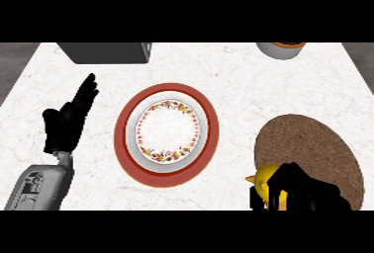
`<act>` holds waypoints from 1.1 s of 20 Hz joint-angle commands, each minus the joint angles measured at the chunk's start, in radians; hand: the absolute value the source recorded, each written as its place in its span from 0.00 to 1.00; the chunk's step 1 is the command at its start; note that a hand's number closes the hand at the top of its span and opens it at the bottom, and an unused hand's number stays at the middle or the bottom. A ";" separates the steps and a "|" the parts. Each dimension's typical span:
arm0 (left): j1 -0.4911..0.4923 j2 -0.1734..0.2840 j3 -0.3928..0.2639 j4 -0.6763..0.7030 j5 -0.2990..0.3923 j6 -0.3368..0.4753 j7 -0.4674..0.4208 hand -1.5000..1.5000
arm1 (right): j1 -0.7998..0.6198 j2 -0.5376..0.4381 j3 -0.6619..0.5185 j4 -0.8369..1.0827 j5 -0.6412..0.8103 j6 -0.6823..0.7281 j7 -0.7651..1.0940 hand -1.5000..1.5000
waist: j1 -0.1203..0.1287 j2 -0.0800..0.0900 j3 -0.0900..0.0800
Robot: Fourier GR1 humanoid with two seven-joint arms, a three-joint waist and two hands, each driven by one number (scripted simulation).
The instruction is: Pick the lemon from the placemat and place it in the plate
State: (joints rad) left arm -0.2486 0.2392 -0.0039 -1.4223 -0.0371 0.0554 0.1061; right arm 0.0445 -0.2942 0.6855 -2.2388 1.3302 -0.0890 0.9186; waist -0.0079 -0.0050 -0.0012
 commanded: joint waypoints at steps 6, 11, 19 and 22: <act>-0.012 -0.055 -0.039 -0.023 -0.050 0.040 0.016 0.50 | -0.349 0.288 0.004 0.289 -0.111 0.059 0.085 1.00 | 0.024 0.008 0.001; 0.000 -0.039 -0.029 -0.031 -0.043 0.008 0.017 0.50 | -0.575 0.292 -0.017 0.494 -0.263 -0.016 0.148 1.00 | 0.029 0.007 0.001; -0.023 -0.052 -0.026 -0.031 -0.039 0.001 0.023 0.50 | -0.719 0.294 0.075 0.973 -0.336 -0.196 0.146 1.00 | 0.040 0.010 0.001; -0.028 -0.057 -0.021 0.011 -0.047 0.003 -0.004 0.50 | -0.875 0.294 0.043 1.133 -0.457 -0.217 0.144 1.00 | 0.052 0.014 0.001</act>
State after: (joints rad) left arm -0.2646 0.1875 -0.0298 -1.4291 -0.0812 0.0570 0.1058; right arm -0.7155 -0.0054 0.7085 -1.2928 0.9606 -0.2374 1.0105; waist 0.0341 0.0062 -0.0004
